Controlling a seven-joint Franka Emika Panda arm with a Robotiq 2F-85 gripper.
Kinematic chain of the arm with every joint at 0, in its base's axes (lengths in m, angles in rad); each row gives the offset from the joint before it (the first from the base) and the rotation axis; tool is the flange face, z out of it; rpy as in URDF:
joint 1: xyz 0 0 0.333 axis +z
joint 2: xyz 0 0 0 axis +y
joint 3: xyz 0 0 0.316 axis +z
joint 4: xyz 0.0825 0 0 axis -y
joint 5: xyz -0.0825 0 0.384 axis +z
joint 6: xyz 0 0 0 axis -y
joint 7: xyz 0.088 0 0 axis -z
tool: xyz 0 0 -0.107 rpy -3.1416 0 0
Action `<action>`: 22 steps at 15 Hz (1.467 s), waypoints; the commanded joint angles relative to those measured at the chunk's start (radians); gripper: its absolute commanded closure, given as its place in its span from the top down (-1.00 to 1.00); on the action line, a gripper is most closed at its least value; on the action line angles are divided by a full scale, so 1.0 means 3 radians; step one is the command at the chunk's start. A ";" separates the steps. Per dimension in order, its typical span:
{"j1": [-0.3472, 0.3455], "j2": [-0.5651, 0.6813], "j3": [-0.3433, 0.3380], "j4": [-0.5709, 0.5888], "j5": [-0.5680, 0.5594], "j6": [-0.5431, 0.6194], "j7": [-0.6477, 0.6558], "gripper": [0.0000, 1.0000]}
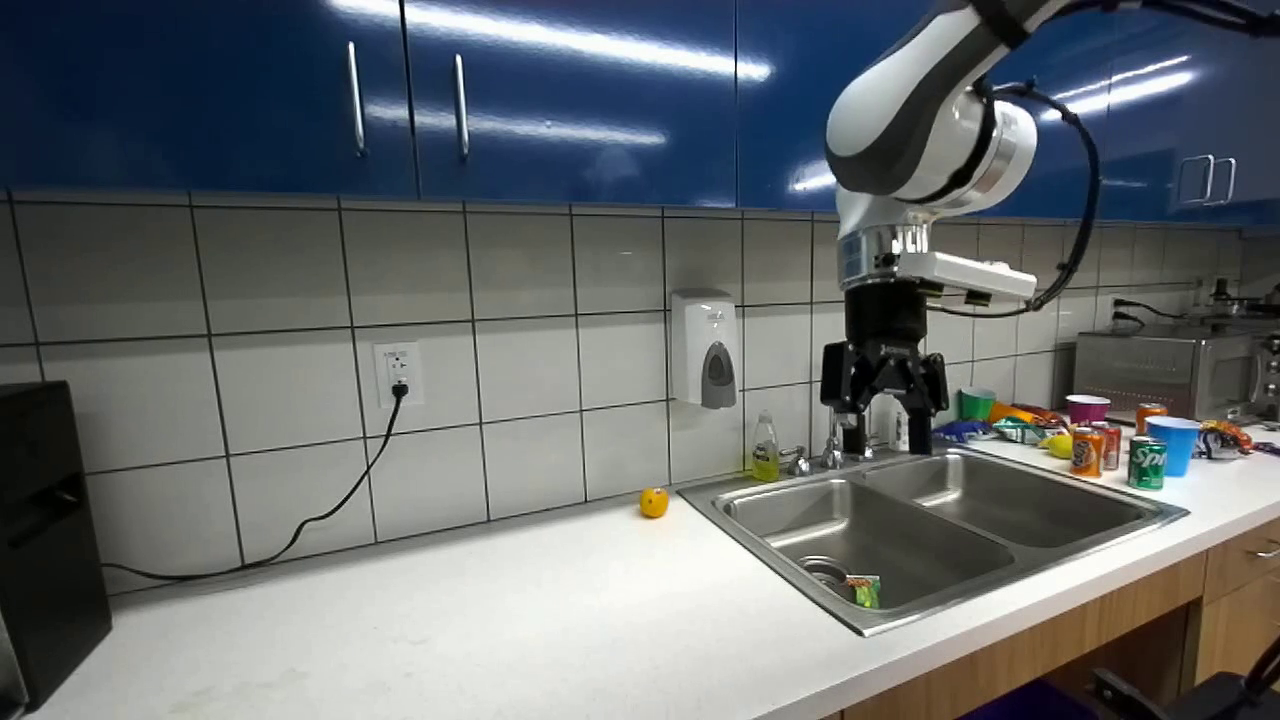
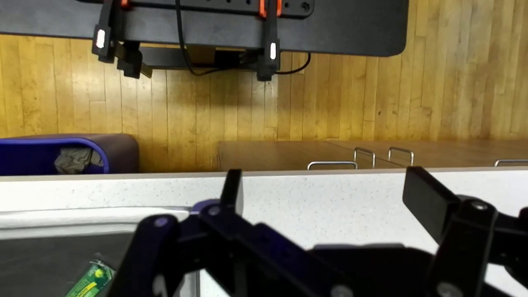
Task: Move the green object to the counter
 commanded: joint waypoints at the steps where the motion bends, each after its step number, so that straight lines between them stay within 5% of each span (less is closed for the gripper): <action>1: -0.0085 0.0369 0.0051 -0.0097 0.0038 0.0605 0.0078 1.00; 12: -0.0412 0.1783 -0.0077 0.0441 -0.0087 0.1839 0.0506 1.00; 22: -0.0621 0.2718 -0.0305 0.1183 -0.0054 0.2112 0.0798 1.00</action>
